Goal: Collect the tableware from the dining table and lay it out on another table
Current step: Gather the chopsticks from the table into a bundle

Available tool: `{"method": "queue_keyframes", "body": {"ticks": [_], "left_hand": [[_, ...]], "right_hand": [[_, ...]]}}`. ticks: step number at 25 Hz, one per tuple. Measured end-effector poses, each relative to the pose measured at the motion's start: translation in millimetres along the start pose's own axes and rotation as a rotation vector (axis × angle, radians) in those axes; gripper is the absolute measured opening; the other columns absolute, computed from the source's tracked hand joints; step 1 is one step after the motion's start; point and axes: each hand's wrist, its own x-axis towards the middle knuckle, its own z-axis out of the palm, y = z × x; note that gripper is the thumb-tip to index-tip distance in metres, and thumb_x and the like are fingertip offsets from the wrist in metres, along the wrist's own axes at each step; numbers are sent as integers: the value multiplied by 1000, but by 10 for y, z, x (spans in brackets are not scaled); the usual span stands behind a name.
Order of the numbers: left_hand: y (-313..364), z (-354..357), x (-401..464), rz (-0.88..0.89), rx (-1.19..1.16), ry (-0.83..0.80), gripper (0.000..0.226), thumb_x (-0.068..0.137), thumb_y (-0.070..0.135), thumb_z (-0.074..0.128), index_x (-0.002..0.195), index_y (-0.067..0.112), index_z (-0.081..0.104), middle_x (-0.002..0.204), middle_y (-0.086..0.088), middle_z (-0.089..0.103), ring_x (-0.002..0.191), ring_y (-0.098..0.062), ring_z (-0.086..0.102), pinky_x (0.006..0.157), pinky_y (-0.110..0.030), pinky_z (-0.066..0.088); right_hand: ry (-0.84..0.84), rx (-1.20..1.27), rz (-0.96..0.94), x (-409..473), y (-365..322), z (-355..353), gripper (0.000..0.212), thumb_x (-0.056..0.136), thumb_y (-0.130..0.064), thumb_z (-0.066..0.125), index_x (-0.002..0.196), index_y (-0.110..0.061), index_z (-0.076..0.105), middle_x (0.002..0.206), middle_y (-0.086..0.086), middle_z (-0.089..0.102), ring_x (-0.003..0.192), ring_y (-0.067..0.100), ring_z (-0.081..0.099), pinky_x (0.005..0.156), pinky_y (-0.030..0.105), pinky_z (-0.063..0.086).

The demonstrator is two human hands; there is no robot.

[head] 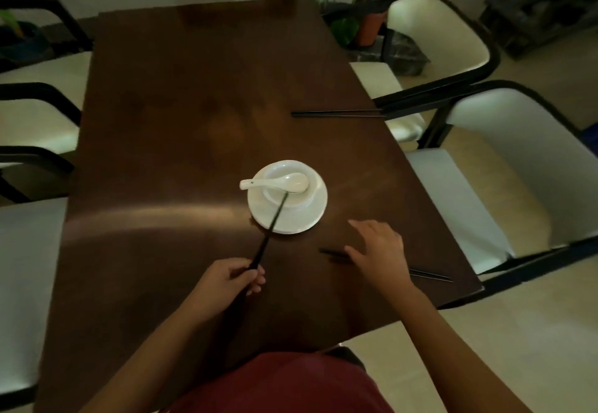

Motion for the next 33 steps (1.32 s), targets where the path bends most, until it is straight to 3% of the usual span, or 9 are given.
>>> {"method": "queue_keyframes", "body": {"ticks": [4, 7, 10, 16, 21, 26, 29, 31, 33], "left_hand": [[387, 339, 136, -110, -442, 18, 19, 93, 4, 46, 92, 4, 65, 75, -6, 73, 70, -15, 69, 64, -25, 58], [581, 573, 259, -199, -605, 5, 21, 94, 5, 44, 97, 2, 64, 79, -9, 71, 75, -18, 68, 66, -29, 60], [689, 750, 350, -276, -665, -14, 21, 94, 5, 45, 97, 3, 66, 80, -9, 72, 77, -19, 69, 65, -31, 60], [784, 961, 483, -339, -648, 3, 22, 94, 10, 45, 98, 3, 66, 87, -12, 70, 80, -21, 68, 63, -31, 59], [852, 1033, 588, -321, -584, 43, 21, 94, 12, 47, 99, 3, 65, 90, -13, 69, 83, -21, 67, 65, -31, 58], [965, 1000, 726, -295, -505, 132, 21, 94, 10, 47, 97, 5, 66, 91, -13, 69, 85, -21, 67, 69, -32, 56], [1061, 990, 801, -304, -417, 128, 21, 94, 7, 45, 95, 5, 66, 85, -11, 67, 78, -19, 65, 65, -29, 55], [1167, 1040, 840, -318, -334, 68, 19, 93, 8, 47, 94, 6, 66, 88, -12, 70, 79, -20, 67, 65, -29, 54], [1318, 1163, 881, -319, -263, -59, 18, 93, 10, 48, 95, 6, 65, 91, -12, 74, 84, -22, 71, 69, -30, 56]], "right_hand": [[-320, -260, 38, -200, 688, 41, 46, 85, -31, 57, 129, -24, 48, 129, 1, 52, 121, 21, 45, 100, 37, 34], [-323, -306, -44, -215, 897, 122, 23, 88, -25, 49, 110, -21, 56, 111, 2, 57, 106, 22, 52, 86, 31, 38], [-323, -339, -166, -172, 1004, 156, 16, 90, -24, 46, 102, -19, 56, 105, 3, 59, 97, 22, 54, 79, 30, 39], [-398, -304, -365, -53, 1224, 107, 22, 93, -20, 43, 109, -13, 55, 107, 9, 60, 96, 26, 56, 80, 35, 47], [-409, -391, -465, 49, 1293, -36, 16, 82, -13, 60, 97, -15, 62, 95, 6, 64, 88, 25, 62, 71, 34, 49], [-604, -124, -344, 427, 1381, -466, 21, 94, -19, 46, 113, -13, 54, 112, 8, 55, 98, 25, 57, 80, 31, 43], [-845, 28, -247, 790, 1386, -1003, 18, 92, -19, 54, 108, -16, 61, 91, -1, 62, 73, 5, 61, 71, 19, 47], [-1007, 76, -301, 1039, 1260, -1359, 15, 89, -19, 59, 102, -21, 66, 71, -8, 65, 57, -3, 59, 65, 10, 45], [-1071, 63, -396, 1268, 1047, -1556, 14, 86, -19, 62, 97, -25, 68, 61, -14, 66, 57, -5, 60, 65, 6, 43]]}}
